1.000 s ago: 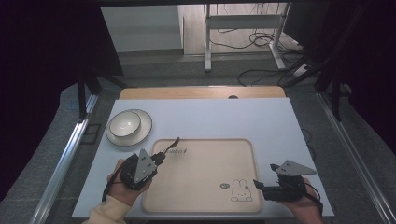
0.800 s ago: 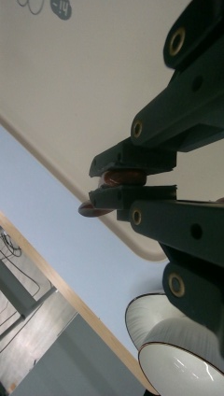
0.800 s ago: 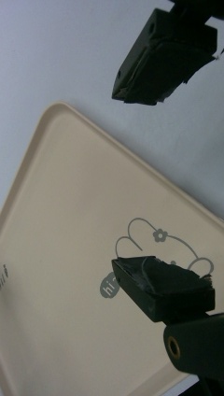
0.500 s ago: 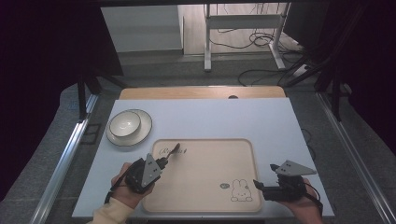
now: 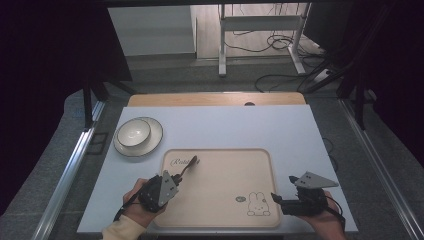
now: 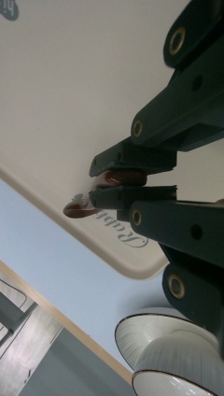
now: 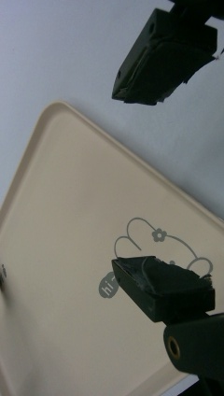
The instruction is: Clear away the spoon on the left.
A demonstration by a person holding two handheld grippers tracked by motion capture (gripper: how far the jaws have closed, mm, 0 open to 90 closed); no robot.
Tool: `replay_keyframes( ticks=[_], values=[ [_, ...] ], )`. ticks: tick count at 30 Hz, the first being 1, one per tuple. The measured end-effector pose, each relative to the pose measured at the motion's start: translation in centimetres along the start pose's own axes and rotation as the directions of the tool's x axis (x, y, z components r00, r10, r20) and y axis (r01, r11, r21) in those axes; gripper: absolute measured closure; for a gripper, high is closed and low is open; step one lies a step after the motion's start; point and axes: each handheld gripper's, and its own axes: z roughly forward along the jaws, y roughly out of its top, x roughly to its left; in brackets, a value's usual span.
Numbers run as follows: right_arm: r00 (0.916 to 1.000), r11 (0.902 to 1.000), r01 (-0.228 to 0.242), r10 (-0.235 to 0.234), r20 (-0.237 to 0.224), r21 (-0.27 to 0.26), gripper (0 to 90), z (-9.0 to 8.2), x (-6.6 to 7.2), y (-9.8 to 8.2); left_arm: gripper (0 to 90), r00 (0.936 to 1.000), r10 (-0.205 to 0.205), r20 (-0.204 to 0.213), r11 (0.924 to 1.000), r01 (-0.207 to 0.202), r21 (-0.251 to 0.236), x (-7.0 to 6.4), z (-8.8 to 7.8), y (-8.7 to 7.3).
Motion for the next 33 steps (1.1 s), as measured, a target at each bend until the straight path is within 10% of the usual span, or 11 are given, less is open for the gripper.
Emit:
replay_keyframes(
  ticks=[33],
  values=[
    [1.0, 1.0, 0.006, -0.006, -0.004, 0.002, 15.6, 0.1, 0.1, 0.0, 72.0, 0.9911, 0.023, 0.131, 0.9914, -0.04, 0.125, -2.1, 2.4, -0.8]
  ],
)
